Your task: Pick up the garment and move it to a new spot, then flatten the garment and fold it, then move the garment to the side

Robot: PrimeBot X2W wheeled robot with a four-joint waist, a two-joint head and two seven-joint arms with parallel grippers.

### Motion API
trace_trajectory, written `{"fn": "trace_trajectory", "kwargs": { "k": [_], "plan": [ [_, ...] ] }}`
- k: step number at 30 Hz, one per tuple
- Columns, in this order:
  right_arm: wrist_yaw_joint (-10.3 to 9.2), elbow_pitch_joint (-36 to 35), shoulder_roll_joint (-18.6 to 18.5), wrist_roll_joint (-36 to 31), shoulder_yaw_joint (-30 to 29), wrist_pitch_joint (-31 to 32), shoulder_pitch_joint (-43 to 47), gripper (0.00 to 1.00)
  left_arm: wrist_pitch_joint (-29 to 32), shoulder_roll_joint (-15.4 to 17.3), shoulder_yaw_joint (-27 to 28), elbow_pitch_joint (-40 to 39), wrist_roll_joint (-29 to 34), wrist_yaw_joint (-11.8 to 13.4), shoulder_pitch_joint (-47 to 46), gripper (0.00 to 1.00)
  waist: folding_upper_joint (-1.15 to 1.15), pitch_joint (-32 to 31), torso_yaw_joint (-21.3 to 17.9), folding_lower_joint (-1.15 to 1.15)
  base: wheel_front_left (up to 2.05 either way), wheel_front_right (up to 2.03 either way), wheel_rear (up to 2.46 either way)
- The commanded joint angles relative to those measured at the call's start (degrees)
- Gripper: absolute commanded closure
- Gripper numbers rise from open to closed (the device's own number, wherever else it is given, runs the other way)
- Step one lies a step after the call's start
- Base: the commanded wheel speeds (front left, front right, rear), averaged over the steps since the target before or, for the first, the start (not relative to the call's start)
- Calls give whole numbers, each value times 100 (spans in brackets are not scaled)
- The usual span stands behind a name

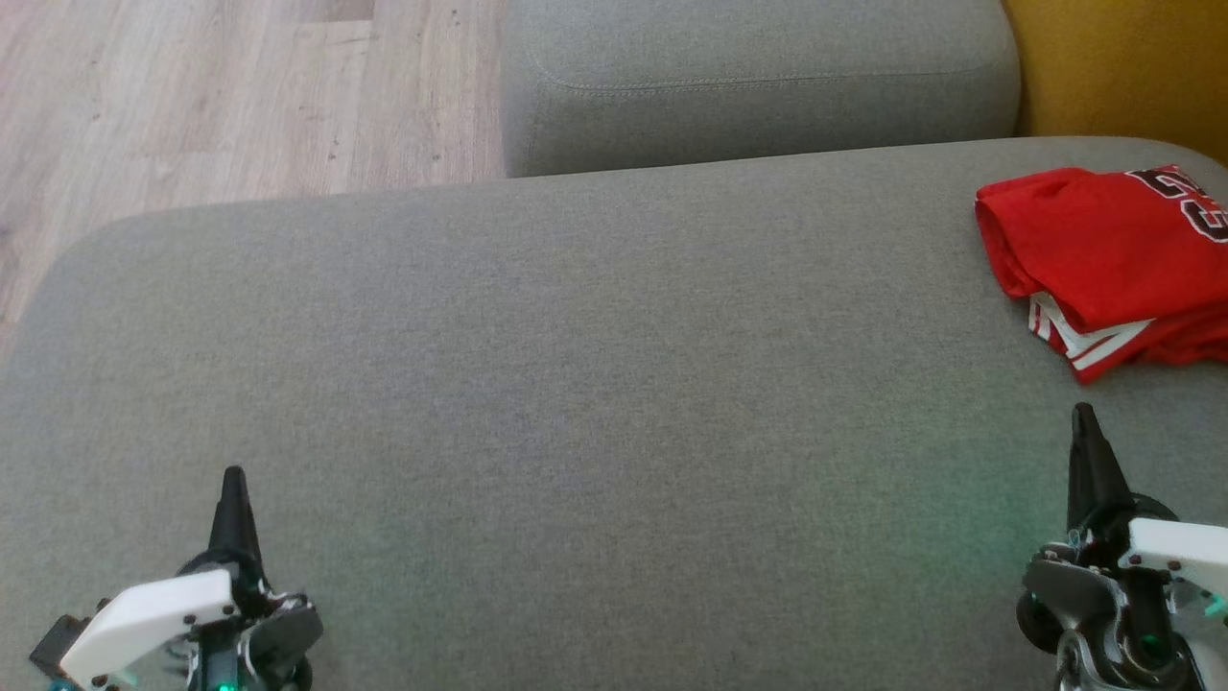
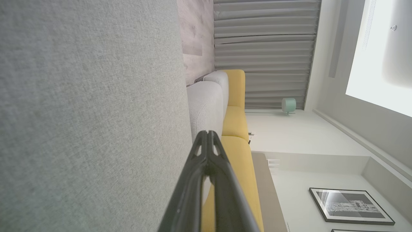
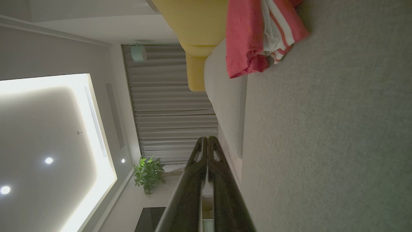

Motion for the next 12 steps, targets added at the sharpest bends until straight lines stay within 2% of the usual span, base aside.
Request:
{"fn": "trace_trajectory", "kwargs": {
  "k": [1,12],
  "plan": [
    [-4,-214,-28,-6,114,35,-292,100,22,23,214,-160,-24,-37,-286,100,0,0,0,0,0,0,0],
    [-4,-213,-27,-8,111,37,-292,100,23,23,215,-160,-24,-37,-286,100,0,0,0,0,0,0,0]
  ]
}}
